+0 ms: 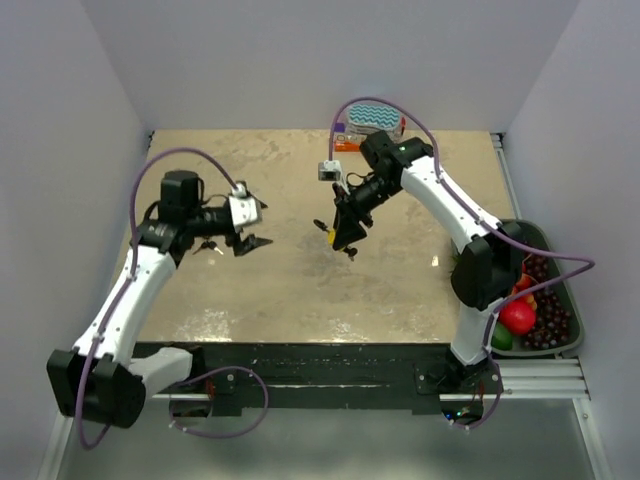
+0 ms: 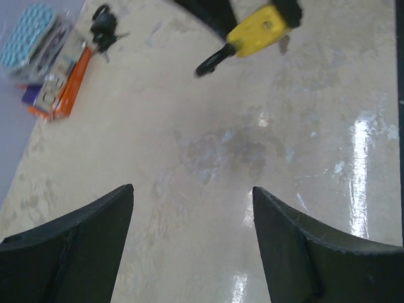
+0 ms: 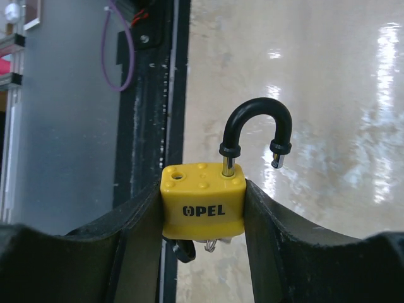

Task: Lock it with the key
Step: Pick up the lock from the center of the board.

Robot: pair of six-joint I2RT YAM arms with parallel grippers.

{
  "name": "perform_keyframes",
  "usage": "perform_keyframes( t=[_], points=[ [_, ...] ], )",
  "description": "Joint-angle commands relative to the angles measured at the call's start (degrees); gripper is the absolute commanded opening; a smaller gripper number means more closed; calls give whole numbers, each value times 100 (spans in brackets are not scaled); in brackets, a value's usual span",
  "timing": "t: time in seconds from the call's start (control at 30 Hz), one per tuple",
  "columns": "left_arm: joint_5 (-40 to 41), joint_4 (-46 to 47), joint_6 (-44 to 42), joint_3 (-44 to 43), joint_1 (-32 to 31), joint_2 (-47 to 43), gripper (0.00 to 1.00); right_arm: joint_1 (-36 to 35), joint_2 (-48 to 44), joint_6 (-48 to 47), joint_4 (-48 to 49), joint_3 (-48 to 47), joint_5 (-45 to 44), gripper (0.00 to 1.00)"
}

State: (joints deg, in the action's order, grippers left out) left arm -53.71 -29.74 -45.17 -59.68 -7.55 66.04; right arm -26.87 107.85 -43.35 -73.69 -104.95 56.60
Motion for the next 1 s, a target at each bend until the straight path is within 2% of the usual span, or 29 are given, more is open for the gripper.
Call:
perform_keyframes(
  t=[0.0, 0.23, 0.37, 0.53, 0.83, 0.97],
  points=[
    [-131, 669, -1179, 579, -887, -715, 75, -370, -185, -138, -638, 149, 809, 0],
    [229, 1285, -889, 808, -1837, -795, 63, -898, -519, 90, -418, 378, 757, 0],
    [379, 944, -1143, 809, -2328, -759, 58, -1048, -643, 187, -339, 431, 695, 0],
    [519, 1030, -1038, 949, -2619, -812, 44, -1110, -757, 213, -260, 492, 659, 0],
    [581, 943, -994, 862, -2655, -689, 23, -1154, -889, 134, -286, 660, 616, 0],
    [564, 970, -881, 818, -2681, -680, 0, -1154, -863, 125, -304, 633, 633, 0]
  ],
)
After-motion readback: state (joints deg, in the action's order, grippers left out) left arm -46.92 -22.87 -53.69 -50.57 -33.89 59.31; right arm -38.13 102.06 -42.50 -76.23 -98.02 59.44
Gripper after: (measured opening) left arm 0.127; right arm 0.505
